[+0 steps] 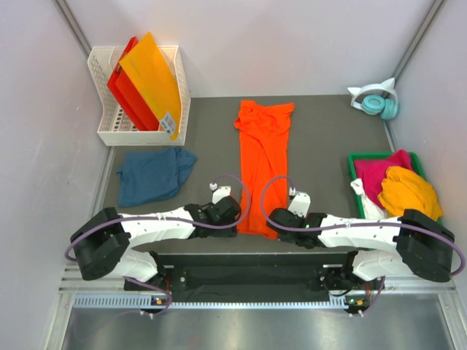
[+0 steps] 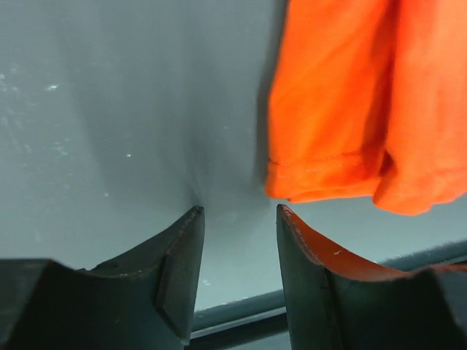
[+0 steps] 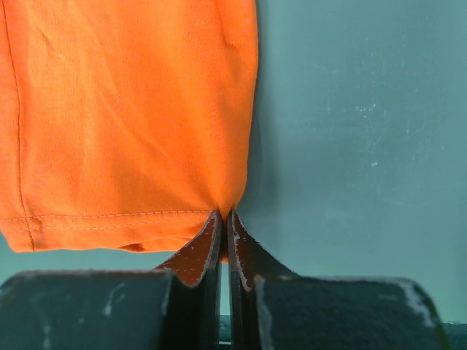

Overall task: Fold and stack the t-shirts
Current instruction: Fold the tshirt

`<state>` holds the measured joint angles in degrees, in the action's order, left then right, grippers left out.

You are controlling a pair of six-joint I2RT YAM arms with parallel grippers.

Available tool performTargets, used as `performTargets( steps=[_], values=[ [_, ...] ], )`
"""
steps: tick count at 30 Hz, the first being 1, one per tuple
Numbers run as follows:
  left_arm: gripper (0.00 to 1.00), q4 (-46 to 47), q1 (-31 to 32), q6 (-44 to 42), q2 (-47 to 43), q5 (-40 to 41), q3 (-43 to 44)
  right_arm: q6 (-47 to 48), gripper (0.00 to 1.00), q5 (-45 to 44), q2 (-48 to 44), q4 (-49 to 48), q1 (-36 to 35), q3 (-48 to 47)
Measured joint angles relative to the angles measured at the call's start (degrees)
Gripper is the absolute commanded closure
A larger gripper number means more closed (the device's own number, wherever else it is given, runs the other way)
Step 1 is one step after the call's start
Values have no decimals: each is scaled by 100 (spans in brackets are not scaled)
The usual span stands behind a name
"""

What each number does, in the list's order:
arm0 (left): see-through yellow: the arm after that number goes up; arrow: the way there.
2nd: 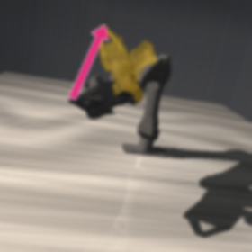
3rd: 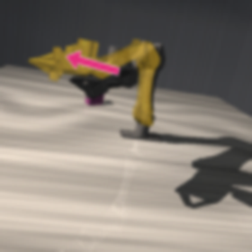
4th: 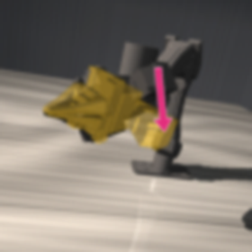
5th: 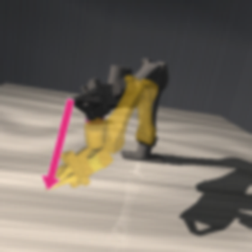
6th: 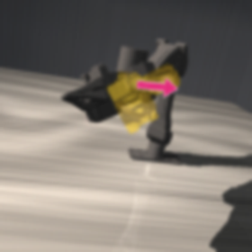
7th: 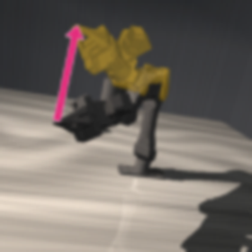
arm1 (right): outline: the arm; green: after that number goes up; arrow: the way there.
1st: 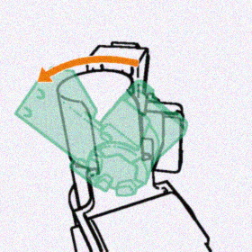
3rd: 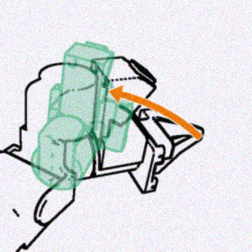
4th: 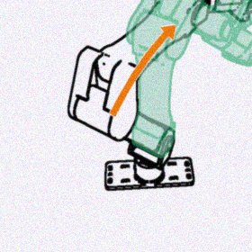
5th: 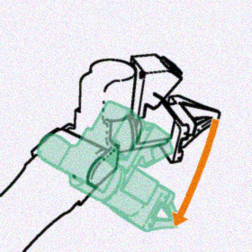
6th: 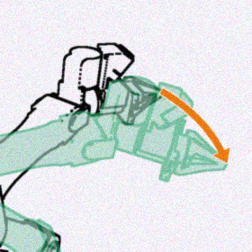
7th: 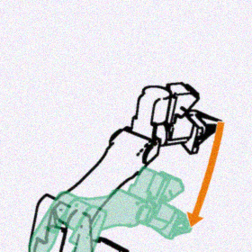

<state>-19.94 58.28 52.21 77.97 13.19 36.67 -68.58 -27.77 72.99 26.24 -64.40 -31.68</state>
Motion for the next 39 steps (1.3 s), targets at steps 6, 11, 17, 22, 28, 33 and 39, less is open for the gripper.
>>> performTargets(
  steps=[6,11,17,22,28,33,39],
  values=[
    [50,-101,0,-116,378,197,332,-2,100,-7,2,0,-7,0],
    [50,-133,0,-140,385,219,363,-9,100,-17,0,11,-15,0],
    [49,-461,0,-157,-13,238,494,-35,100,-26,-9,20,-35,4],
    [49,-577,0,-238,-566,407,592,-55,100,-28,0,17,-35,4],
    [49,-463,0,-321,-262,581,599,-46,100,-33,114,120,-37,-109],
    [49,-304,0,-413,498,573,599,-52,100,-37,140,157,-37,-140],
    [48,-186,0,-476,730,573,654,-76,100,-46,140,166,-48,-142]
  ],
)
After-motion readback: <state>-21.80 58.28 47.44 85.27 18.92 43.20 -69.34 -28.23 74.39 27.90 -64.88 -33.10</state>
